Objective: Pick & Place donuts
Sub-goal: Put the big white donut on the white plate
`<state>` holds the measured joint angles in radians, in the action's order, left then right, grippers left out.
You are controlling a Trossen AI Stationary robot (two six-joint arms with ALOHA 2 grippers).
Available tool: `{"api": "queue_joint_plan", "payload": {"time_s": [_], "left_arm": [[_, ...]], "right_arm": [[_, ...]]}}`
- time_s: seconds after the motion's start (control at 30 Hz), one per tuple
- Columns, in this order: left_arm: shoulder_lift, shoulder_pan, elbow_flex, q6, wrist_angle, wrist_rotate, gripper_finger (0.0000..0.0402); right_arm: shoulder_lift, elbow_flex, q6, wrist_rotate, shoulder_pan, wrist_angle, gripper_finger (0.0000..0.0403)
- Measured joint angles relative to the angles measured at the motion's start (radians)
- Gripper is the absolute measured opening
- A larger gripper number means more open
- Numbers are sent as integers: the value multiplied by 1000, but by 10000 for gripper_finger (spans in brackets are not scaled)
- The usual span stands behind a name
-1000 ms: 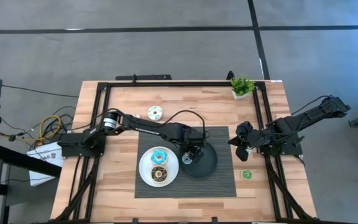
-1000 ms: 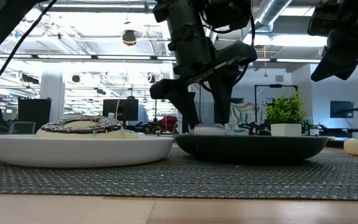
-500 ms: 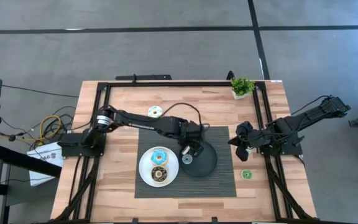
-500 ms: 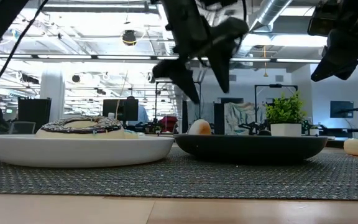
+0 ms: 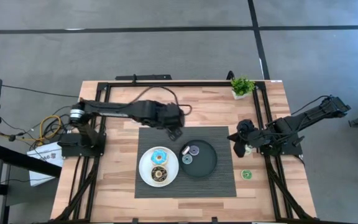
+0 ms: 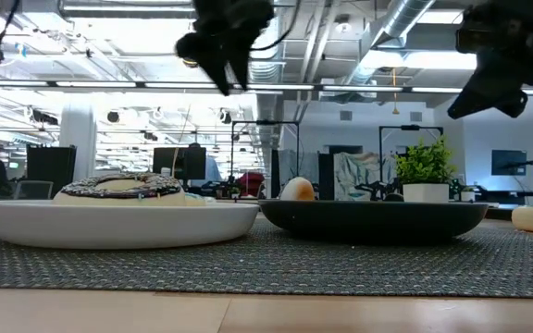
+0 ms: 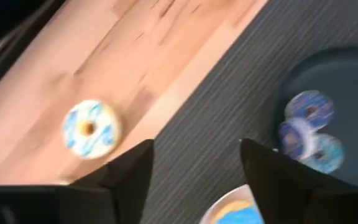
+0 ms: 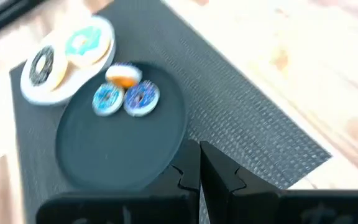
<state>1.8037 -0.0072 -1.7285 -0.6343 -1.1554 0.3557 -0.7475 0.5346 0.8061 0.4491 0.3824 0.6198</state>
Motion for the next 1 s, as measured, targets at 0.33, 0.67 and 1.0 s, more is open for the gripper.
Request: {"api": "queue_joint_plan", "payload": {"time_s": [0.33,0.67,1.0], "left_arm": [[-427,152,555,82,368,-113,52],[-558,327,783,180,637,-178,33],[-418,529,771,304,648,-365,166]], "right_arm": [[0,0,-14,86,0,-8,1],[-1,0,53,180,-29,-51,1],[-107,0,145,181,-123,-114,1]]}}
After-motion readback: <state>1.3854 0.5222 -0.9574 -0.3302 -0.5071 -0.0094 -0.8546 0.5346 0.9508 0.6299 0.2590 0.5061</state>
